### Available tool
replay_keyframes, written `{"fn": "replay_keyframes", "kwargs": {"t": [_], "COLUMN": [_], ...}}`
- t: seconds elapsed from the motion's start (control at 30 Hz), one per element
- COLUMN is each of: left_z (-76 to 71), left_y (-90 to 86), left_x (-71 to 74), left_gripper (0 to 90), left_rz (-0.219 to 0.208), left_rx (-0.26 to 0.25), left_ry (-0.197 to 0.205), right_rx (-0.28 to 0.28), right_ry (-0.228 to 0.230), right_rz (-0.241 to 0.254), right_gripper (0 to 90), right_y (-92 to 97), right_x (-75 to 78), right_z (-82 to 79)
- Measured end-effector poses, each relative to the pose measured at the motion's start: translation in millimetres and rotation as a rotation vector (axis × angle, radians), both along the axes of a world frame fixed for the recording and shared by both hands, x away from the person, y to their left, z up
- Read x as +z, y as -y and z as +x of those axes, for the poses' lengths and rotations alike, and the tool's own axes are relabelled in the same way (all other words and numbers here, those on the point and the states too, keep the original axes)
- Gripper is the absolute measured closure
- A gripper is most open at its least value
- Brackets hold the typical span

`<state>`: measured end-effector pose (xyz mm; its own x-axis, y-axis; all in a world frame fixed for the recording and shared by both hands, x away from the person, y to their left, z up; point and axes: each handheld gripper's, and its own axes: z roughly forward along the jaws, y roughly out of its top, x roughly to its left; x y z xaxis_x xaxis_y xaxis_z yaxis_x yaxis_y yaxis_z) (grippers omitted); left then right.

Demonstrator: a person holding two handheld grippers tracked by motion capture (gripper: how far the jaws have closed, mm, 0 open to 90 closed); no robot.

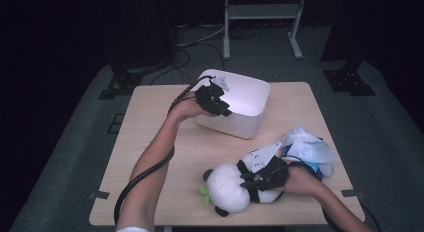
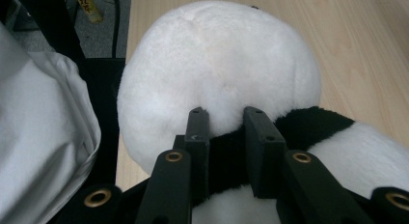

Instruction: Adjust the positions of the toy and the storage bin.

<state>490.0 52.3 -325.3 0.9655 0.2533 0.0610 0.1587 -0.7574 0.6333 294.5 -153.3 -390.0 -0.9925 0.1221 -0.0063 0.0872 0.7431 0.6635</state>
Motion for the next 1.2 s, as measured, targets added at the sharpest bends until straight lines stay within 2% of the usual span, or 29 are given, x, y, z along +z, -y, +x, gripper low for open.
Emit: {"fn": "replay_keyframes", "kwargs": {"t": [0.2, 0.37, 0.53, 0.63, 0.93, 1.2], "left_z": [1.6, 1.5, -0.1, -2.3, -17.8, -36.4], "left_y": [-1.1, -0.2, 4.1, 6.5, 5.6, 1.4], "left_x": [-0.7, -1.0, -3.7, -5.8, -5.3, -5.2], "left_gripper": [69.5, 70.4, 68.4, 70.8, 77.5, 79.1], "left_rz": [-0.004, -0.014, 0.001, 0.019, 0.021, 0.025], "left_rx": [0.009, 0.008, -0.003, -0.013, -0.018, -0.019], "left_ry": [-0.003, -0.030, -0.039, -0.052, -0.067, -0.072], "right_rx": [-0.001, -0.005, -0.006, -0.007, -0.006, -0.004], "right_ry": [0.002, 0.003, 0.008, 0.009, 0.014, 0.012], "right_rz": [0.004, 0.010, 0.013, 0.019, 0.035, 0.051], "right_gripper": [72.2, 71.1, 70.4, 70.1, 69.1, 67.8], "right_y": [-0.2, 0.0, 0.2, 0.5, 2.1, 2.5], "right_x": [-0.2, -0.3, -0.5, -0.7, -0.8, -0.4], "right_z": [0.3, 1.6, 2.3, 2.1, 2.0, 1.9]}}
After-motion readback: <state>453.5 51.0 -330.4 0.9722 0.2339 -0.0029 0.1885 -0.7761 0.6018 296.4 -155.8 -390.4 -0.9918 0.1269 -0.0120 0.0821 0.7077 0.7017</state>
